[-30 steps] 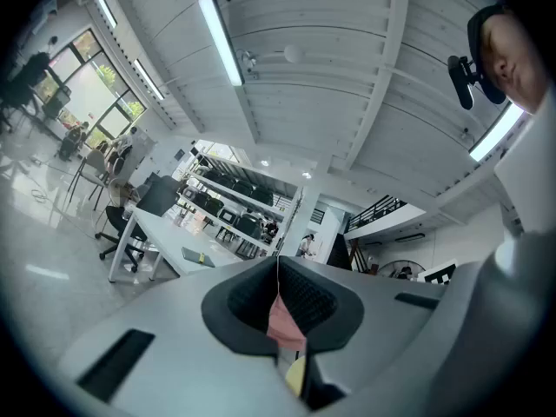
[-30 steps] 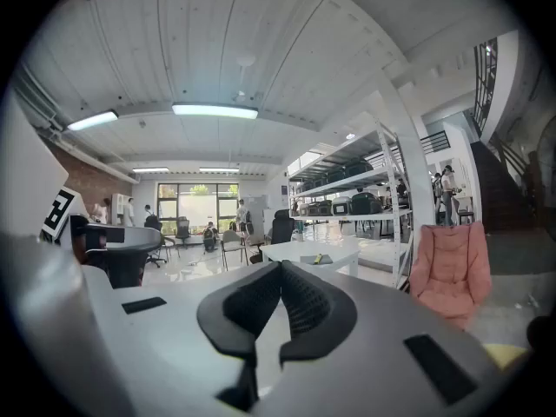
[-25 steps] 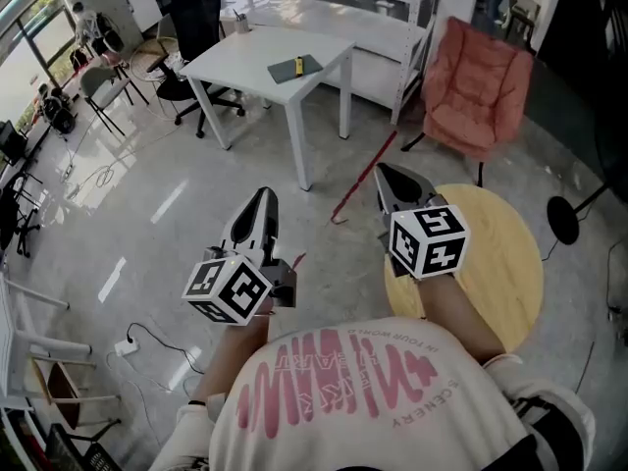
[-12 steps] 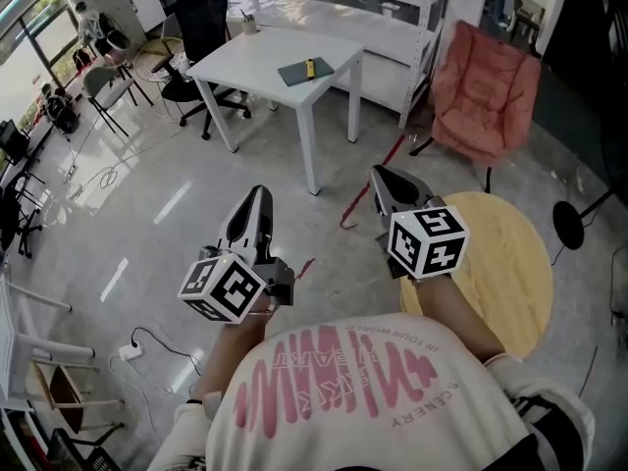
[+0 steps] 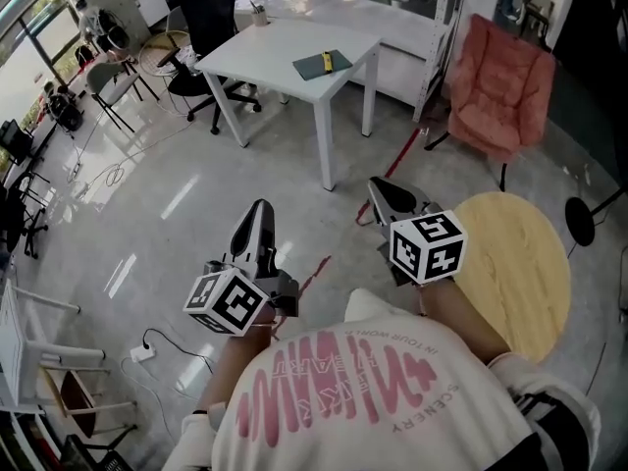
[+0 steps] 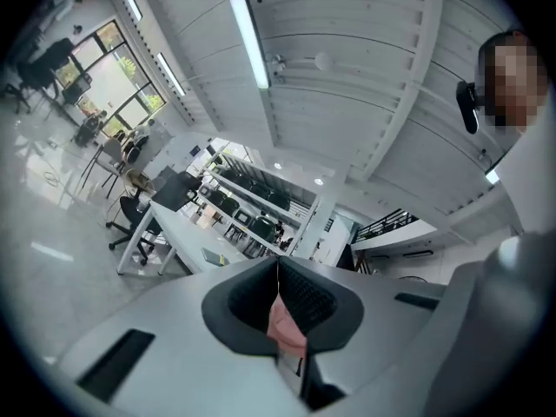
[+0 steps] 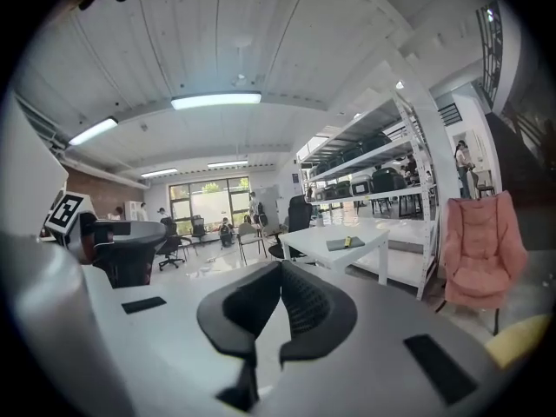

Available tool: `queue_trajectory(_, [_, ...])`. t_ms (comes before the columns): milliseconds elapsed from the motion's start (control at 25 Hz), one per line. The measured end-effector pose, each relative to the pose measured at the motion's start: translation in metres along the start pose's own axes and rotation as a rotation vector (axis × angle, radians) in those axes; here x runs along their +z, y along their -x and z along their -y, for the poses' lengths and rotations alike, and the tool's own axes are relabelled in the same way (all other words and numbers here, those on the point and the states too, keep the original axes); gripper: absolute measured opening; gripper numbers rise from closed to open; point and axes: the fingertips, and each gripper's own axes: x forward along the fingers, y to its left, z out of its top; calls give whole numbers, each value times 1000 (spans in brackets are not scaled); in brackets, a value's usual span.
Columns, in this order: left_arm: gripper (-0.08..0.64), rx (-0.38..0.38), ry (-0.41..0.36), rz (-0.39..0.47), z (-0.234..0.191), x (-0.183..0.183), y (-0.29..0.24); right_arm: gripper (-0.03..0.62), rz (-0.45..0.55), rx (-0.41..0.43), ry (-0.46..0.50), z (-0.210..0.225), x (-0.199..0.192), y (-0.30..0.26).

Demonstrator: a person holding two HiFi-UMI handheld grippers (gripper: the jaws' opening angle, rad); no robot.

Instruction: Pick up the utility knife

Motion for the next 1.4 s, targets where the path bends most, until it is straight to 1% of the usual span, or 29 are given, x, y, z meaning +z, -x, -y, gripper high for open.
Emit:
queue_trajectory(40, [25, -5, 7, -5, -4, 1, -4, 15, 0, -9, -6, 7, 2, -5])
queue_trajectory(160, [25, -14, -5, 1, -19, 10, -15, 15, 5, -31, -27, 26, 8, -26])
queue_trajectory(320, [25, 12, 12, 11, -51, 16, -41, 15, 6, -44, -37, 47, 12, -60])
queue_trajectory(480, [25, -7, 29, -6, -77, 25, -92, 15, 6, -49, -44, 71, 23, -110])
queue_trajectory(640, [25, -33, 34, -30, -99, 36, -157, 15, -24, -36, -62, 101, 33, -174])
queue_trajectory(720, [25, -43, 35, -32, -107, 47, -193, 15, -33, -16, -65, 116, 45, -205])
queue_trajectory(840, [25, -53, 20, -12, -124, 68, -242, 15, -32, 8, -55, 139, 63, -251])
queue_trajectory(1120, [25, -66, -3, 13, -164, 95, -349, 15, 18, 9, -48, 202, 112, -343])
queue_trajectory(1280, [25, -64, -9, 20, -185, 101, -394, 15, 47, -4, -39, 232, 136, -381])
queue_trajectory(1400, [25, -63, 24, 7, -198, 99, -414, 15, 89, -5, -32, 242, 160, -400])
